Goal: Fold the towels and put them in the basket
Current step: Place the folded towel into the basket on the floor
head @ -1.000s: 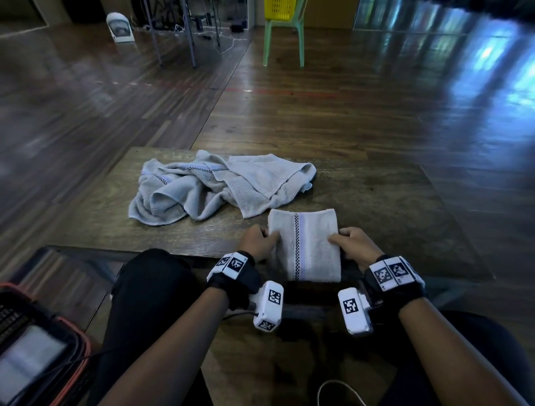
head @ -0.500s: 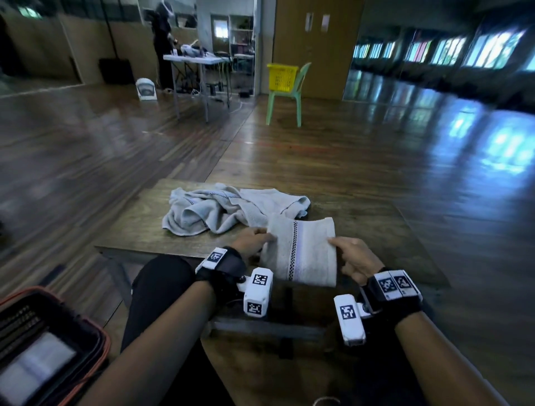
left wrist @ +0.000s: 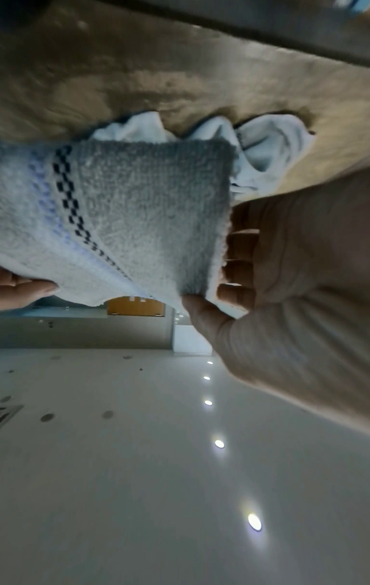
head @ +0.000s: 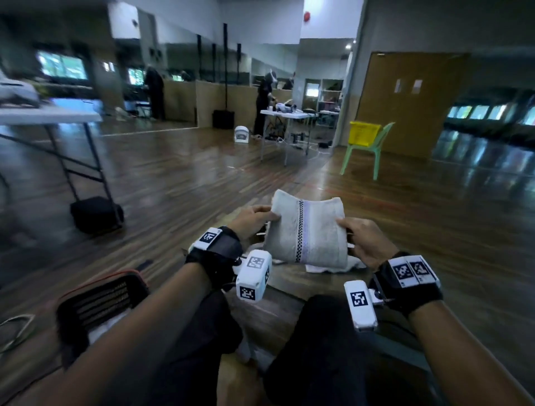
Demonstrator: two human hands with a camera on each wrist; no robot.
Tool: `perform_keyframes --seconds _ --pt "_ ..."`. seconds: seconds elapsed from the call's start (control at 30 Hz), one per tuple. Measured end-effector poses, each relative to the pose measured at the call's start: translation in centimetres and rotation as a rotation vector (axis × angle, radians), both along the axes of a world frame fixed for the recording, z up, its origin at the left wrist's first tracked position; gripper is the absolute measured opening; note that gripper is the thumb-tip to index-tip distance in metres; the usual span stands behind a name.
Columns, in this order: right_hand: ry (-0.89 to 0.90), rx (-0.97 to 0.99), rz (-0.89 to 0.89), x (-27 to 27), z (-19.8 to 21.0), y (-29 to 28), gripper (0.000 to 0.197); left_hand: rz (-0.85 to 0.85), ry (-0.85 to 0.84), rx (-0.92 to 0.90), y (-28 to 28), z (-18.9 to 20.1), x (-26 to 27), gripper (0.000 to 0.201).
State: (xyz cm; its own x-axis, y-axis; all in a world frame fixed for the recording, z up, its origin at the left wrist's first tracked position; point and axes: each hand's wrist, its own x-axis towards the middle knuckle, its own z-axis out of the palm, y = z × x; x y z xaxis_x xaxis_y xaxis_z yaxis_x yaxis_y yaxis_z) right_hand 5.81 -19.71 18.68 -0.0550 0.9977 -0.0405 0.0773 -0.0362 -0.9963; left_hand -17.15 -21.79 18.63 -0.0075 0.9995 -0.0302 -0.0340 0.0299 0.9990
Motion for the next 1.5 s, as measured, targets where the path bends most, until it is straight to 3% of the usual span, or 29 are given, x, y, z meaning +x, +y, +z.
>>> perform_keyframes --seconds 0.3,0.53,0.97,1.1,1.23,1.37,1.5 --pt "0.041 0.011 0.380 -13.7 0.7 2.4 0.014 0.409 -0.037 0.005 -5.9 1.5 -10.5 0.012" --pt "0.005 -0.017 0.643 -23.0 -0.1 1.4 0.011 0.687 -0.056 -0.010 -11.1 -0.1 -16.6 0.008" --pt "-0.057 -0.082 0.831 -34.5 -3.2 0.4 0.012 0.910 -0.073 -0.055 -14.2 -4.7 -25.5 0.012" --pt "-0.149 -0.139 0.824 -37.7 -7.1 2.1 0.014 0.914 -0.068 -0.152 -12.5 -8.6 -28.5 0.011" --pt "-0.243 -0.271 0.808 -41.5 -13.2 4.0 0.017 0.932 -0.067 -0.297 -9.8 -14.6 -31.9 0.022" --pt "-0.451 -0.335 0.764 -46.2 -22.1 6.9 0.017 0.930 -0.133 -0.492 -6.7 -21.9 -35.1 0.031" --pt "-0.613 -0.401 0.771 -51.2 -30.1 10.1 0.017 0.946 -0.081 -0.694 -3.3 -31.8 -39.9 0.041"
